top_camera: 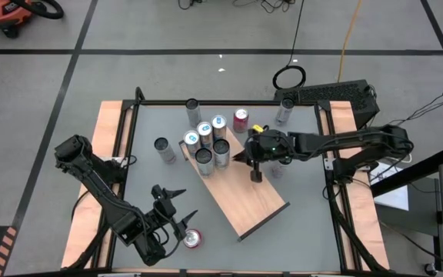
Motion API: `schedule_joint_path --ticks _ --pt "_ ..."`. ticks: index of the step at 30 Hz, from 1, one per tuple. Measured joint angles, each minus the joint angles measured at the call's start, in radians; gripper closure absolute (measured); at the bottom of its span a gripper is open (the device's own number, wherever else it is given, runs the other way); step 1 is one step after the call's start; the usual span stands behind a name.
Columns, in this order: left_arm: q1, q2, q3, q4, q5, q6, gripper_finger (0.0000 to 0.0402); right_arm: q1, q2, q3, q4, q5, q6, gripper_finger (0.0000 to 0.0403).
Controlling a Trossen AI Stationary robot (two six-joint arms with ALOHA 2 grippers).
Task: Place canned beverage on shelf
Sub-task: Put the white soda can on the shelf aligned with the other white soda cans
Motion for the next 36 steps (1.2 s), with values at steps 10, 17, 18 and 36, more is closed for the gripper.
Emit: schedule_joint_path --ticks 10,17,18,36 --pt "0.020 -0.004 0.000 -0.089 0.012 -0.001 0.0036 -0.061 -0.251 0.001 -0.211 0.522 -0.070 0.0399" --pt "0.043 -0.008 0.000 -0.093 0.017 0.019 0.0036 -0.280 -0.308 0.001 -0.367 0.536 -0.043 0.0399" --pt "0.043 -0.008 0.000 -0.092 0.026 0.018 0.0036 -0.304 -0.307 0.001 -0.392 0.535 -0.043 0.0399" --pt "-0.062 -0.071 0.000 -0.322 0.073 -0.170 0.0036 -0.505 -0.302 0.001 -0.535 0.248 0.048 0.0396"
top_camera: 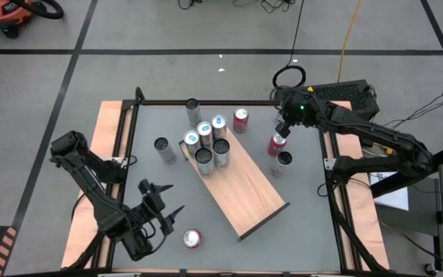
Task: Place canned beverage on shelf
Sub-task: Put the white soda can on the shelf aligned with the other white soda cans
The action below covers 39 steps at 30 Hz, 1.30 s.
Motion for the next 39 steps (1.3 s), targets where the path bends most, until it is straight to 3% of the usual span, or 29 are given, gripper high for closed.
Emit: schedule_joint_path --ticks 5,14,21,26,39 --pt "0.008 -0.001 -0.007 -0.022 -0.001 0.105 0.0036 -0.050 0.001 0.000 0.012 -0.002 0.017 0.0347" --pt "0.014 -0.036 -0.007 0.008 0.031 0.248 0.0036 -0.191 0.030 0.000 -0.020 -0.003 0.051 0.0155" --pt "0.015 -0.032 -0.084 0.222 0.013 0.307 0.0037 -0.244 0.094 0.000 0.001 -0.001 0.066 0.0040" --pt "0.015 -0.032 -0.106 0.285 -0.012 0.313 0.0037 -0.251 0.140 0.000 0.037 -0.001 0.063 0.0015" --pt "0.016 -0.032 -0.106 0.314 -0.023 0.320 0.0037 -0.272 0.255 0.000 0.086 0.024 0.065 0.0022"
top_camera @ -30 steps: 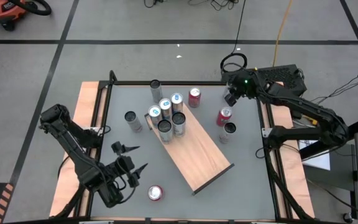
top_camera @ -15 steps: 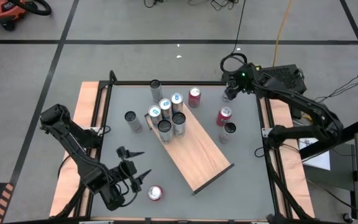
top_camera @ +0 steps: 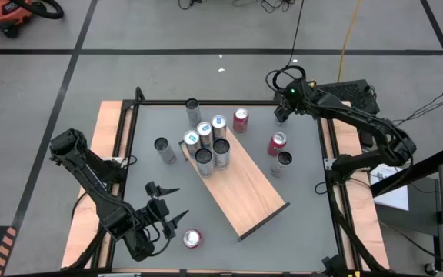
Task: Place canned beverage on shelf
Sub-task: Put the white soda can on the shelf aligned with the other white soda cans
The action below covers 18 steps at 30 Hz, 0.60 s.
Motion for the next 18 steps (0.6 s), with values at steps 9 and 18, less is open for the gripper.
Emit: schedule_joint_path --ticks 9,18 --pt "0.000 0.000 0.000 0.008 -0.016 0.000 0.0037 0.000 0.006 0.000 -0.011 0.001 0.003 0.0027" --pt "0.000 0.000 0.000 0.026 -0.017 0.000 0.0037 0.000 0.005 0.000 -0.014 0.000 0.025 0.0119"
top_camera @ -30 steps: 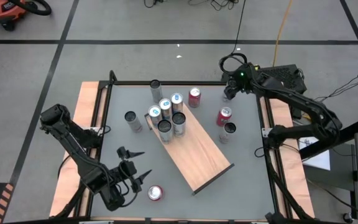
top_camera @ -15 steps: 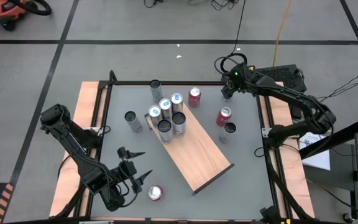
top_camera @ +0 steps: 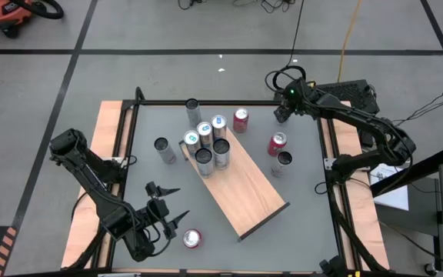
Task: Place canned beverage on shelf
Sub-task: Put the white soda can on the shelf aligned with the other white soda cans
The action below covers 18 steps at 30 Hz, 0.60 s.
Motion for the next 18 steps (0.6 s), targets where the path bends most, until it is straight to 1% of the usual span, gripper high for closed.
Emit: schedule_joint_path --ticks 4,7,10,14,18 --pt "0.001 0.000 0.000 0.000 0.000 0.000 0.0037 0.000 -0.002 0.000 0.000 0.000 0.000 0.0163" --pt "0.001 0.000 0.000 0.000 0.000 -0.001 0.0037 0.002 -0.012 0.000 -0.012 -0.019 0.000 0.0180" --pt "0.001 0.000 0.000 0.000 -0.002 -0.001 0.0037 0.012 -0.037 -0.002 -0.038 -0.036 0.004 0.0181" --pt "0.001 0.000 0.000 0.002 -0.021 -0.001 0.0037 0.033 -0.100 -0.002 -0.063 -0.061 0.004 0.0171" --pt "0.001 0.000 0.000 0.009 -0.039 -0.001 0.0037 0.064 -0.185 -0.002 -0.090 -0.127 -0.005 0.0173"
